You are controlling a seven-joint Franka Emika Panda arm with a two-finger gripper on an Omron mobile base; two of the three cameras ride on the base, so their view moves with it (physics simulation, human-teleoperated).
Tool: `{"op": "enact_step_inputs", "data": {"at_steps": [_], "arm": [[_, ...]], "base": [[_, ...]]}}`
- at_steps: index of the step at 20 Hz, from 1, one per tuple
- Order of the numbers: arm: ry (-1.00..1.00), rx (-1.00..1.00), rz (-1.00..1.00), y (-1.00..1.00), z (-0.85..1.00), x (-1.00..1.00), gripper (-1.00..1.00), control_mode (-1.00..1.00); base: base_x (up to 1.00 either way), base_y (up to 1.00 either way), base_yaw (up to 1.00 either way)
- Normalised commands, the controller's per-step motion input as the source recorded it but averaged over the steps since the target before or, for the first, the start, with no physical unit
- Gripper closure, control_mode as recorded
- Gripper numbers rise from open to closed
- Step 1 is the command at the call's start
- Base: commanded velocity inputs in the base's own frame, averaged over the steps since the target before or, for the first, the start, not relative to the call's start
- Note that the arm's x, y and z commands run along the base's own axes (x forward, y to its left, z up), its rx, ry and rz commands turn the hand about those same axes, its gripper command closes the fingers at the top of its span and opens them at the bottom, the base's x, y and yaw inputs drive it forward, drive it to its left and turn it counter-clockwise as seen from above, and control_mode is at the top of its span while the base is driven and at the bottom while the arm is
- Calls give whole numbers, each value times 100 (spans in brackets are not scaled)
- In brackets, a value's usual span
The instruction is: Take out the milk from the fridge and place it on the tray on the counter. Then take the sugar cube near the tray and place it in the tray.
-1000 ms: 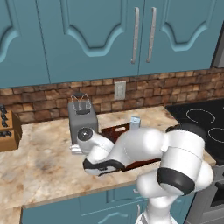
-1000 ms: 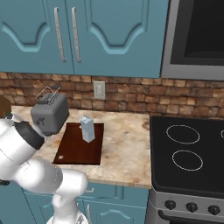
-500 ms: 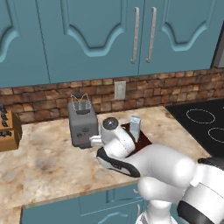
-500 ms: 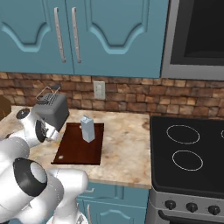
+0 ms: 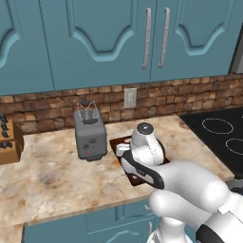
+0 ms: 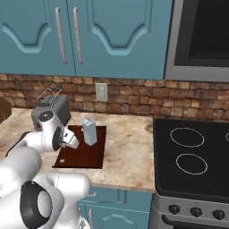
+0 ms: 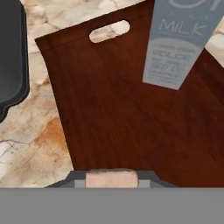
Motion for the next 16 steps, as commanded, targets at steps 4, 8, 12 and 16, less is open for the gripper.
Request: {"op": "enact_step_inputs", "data": {"at_steps": [4,8,12,16], "arm": [[3,0,0,-9,-24,8,100,-100],[1,0,0,0,-23,1,100,-100],[0,0,0,-5,-31,0,100,-100],[0,0,0,-28,-21,0,100,-100]], "base": [[0,0,0],[0,0,0],[0,0,0],[0,0,0]]}}
